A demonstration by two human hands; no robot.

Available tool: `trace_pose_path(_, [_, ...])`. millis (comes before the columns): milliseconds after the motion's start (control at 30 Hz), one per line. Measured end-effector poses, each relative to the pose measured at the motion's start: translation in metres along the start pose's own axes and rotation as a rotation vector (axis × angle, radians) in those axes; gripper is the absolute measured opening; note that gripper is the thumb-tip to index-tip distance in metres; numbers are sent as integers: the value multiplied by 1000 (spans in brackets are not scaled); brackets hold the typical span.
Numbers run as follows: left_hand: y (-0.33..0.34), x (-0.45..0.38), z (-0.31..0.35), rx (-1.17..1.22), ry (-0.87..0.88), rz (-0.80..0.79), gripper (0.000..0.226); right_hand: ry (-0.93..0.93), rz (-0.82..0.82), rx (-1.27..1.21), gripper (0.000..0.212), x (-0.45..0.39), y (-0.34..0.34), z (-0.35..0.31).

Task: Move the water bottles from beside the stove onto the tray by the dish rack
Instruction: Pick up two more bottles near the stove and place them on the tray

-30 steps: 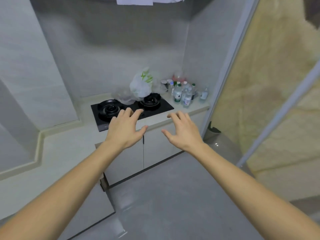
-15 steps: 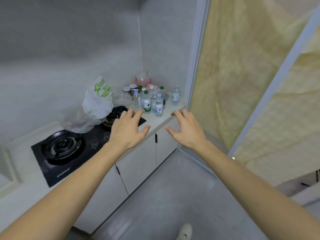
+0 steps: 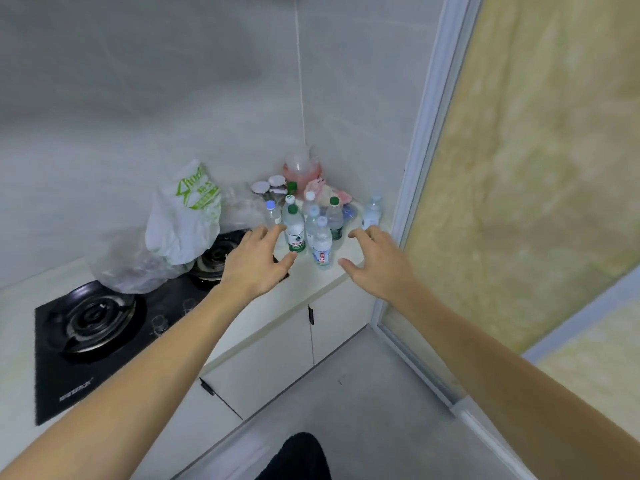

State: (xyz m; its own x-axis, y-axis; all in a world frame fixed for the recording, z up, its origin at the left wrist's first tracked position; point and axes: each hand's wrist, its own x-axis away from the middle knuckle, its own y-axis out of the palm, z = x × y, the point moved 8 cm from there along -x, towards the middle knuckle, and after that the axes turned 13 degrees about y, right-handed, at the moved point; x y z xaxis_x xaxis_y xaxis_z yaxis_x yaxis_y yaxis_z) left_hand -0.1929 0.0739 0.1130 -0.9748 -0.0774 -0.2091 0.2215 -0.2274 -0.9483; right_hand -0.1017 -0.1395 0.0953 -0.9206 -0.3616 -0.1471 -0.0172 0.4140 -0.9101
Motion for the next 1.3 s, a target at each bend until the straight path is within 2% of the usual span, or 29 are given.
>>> trace_pose_path(233, [51,-88,-32,87,-104,-15,59,22,-99,-6,49,-101,36,40])
trace_pose_path(500, [114,-194,-87,132,-214,-67,57,8,-205,17,56,-237,84,62])
trace_pose_path(700, [161,-246,-128,100,-298,-232,64,-17,-332,69,50,-322,136,62])
trace_pose_path(867, [193,-264,-145,60,-348,-332,58,-46,-417,151,51,-357,181,58])
trace_pose_path(1133, [206,-281,-154,38,-357,-256,27,-148,-429,89,26,-382,216,59])
trace_pose_path(1300, [181,-263,-146,29,-361,-140,29,-168,-471,-68,21,-387,200,62])
